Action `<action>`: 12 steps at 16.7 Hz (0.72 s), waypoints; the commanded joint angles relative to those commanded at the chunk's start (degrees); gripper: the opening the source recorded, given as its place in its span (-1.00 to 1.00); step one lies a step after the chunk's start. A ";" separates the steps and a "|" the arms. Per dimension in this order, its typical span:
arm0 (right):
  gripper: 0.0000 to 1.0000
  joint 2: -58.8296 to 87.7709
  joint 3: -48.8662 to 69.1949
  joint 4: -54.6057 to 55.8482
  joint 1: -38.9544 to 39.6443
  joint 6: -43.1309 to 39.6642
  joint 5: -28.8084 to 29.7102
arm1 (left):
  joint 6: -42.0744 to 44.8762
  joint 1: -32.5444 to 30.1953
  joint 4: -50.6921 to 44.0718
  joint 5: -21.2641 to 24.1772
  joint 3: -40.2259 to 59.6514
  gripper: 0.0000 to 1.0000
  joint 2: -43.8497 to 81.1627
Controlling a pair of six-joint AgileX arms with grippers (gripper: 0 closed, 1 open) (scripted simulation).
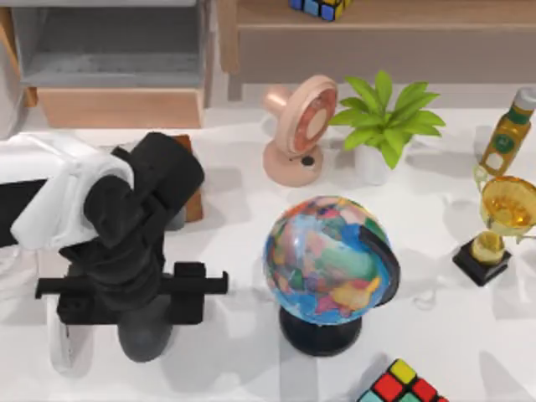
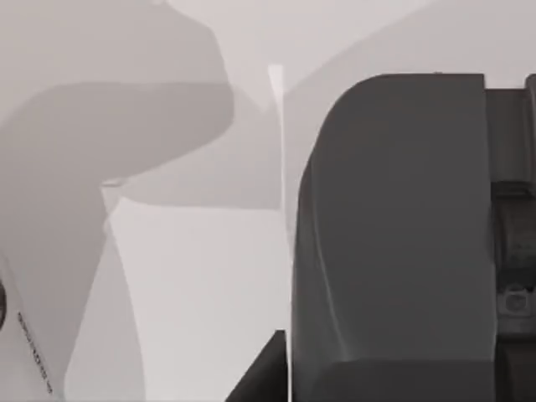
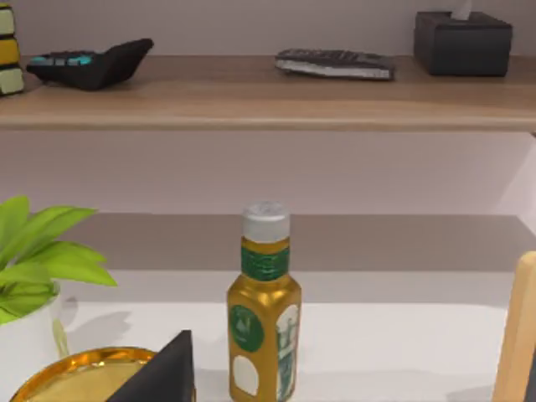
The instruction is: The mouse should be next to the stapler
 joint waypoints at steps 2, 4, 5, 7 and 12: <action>1.00 0.00 0.00 0.00 0.00 0.00 0.00 | -0.08 0.17 0.29 -0.13 0.03 -1.00 -0.04; 1.00 0.00 0.00 0.00 0.00 0.00 0.00 | -0.14 0.35 0.70 -0.28 0.06 -1.00 -0.13; 1.00 0.00 0.00 0.00 0.00 0.00 0.00 | -0.16 0.43 0.95 -0.34 0.09 -1.00 -0.19; 1.00 0.00 0.00 0.00 0.00 0.00 0.00 | -0.17 0.54 1.51 -0.41 0.13 -1.00 -0.33; 1.00 0.00 0.00 0.00 0.00 0.00 0.00 | -0.05 0.40 2.95 -0.33 0.16 -1.00 -0.44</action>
